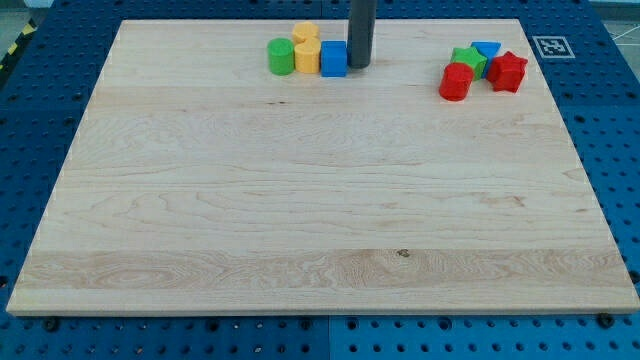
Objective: Push the yellow hexagon along with the yellow heart slightly down
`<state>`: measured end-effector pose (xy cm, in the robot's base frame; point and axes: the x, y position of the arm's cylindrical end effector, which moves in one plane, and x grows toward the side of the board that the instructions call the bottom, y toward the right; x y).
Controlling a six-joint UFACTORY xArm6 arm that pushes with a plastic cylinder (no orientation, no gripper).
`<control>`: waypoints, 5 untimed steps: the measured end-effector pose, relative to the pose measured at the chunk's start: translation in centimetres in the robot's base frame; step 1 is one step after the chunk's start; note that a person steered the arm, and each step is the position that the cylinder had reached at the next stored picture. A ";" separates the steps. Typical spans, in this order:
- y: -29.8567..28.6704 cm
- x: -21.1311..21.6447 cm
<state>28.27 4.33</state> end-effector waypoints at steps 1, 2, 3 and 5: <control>1.1 -0.5; 3.3 -4.8; 1.7 -6.0; -5.9 -7.3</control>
<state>21.02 -1.53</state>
